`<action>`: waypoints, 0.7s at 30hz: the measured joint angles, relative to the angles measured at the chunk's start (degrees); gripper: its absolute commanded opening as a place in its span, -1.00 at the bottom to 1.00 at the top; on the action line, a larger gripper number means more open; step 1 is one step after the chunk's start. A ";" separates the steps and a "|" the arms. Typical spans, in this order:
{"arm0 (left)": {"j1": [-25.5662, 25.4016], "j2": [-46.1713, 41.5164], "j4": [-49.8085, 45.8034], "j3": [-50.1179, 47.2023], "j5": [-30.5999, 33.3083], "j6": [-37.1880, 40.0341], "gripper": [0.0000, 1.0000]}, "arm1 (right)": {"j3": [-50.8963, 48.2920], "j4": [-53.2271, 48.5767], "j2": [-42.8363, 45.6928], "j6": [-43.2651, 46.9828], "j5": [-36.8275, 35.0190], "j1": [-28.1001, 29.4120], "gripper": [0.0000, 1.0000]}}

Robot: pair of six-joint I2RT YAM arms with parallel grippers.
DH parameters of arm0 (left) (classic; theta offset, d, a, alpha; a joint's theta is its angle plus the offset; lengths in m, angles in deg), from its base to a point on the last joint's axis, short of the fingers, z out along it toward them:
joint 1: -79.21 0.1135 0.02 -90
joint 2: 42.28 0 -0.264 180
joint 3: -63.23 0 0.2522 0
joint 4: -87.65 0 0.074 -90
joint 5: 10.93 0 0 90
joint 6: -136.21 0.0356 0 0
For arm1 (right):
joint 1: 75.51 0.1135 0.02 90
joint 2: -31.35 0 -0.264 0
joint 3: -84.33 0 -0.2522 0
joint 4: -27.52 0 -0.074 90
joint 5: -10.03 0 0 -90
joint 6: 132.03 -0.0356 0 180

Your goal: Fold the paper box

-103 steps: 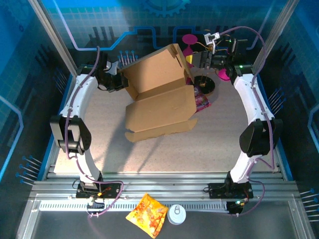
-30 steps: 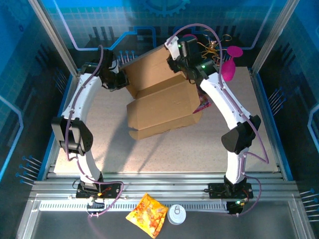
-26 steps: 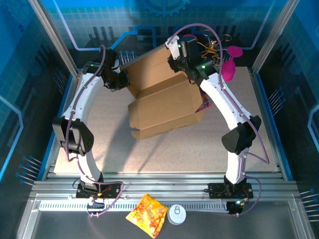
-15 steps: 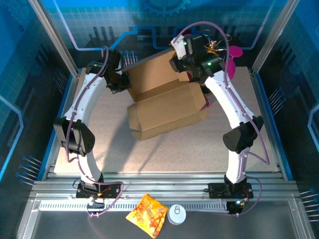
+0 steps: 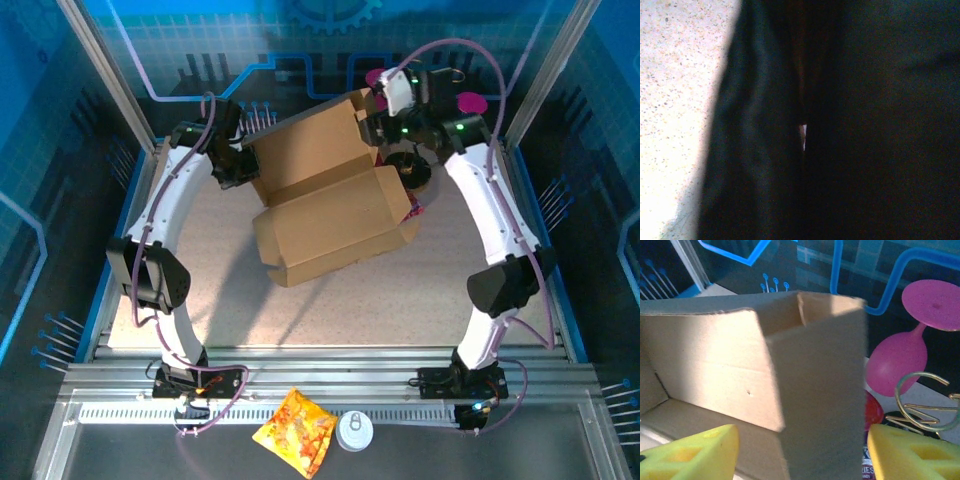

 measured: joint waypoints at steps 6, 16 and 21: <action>0.76 0.00 0.04 0.26 -2.12 1.99 -1.00 | -6.21 11.28 4.24 -10.75 20.06 -11.10 0.36; 2.38 0.02 0.20 0.79 -7.58 6.49 -1.00 | -3.96 13.90 -2.89 -14.51 38.71 -14.23 0.31; 2.43 0.17 0.09 1.11 -8.39 7.34 -1.00 | -3.96 13.60 -6.34 -14.82 41.90 -13.33 0.23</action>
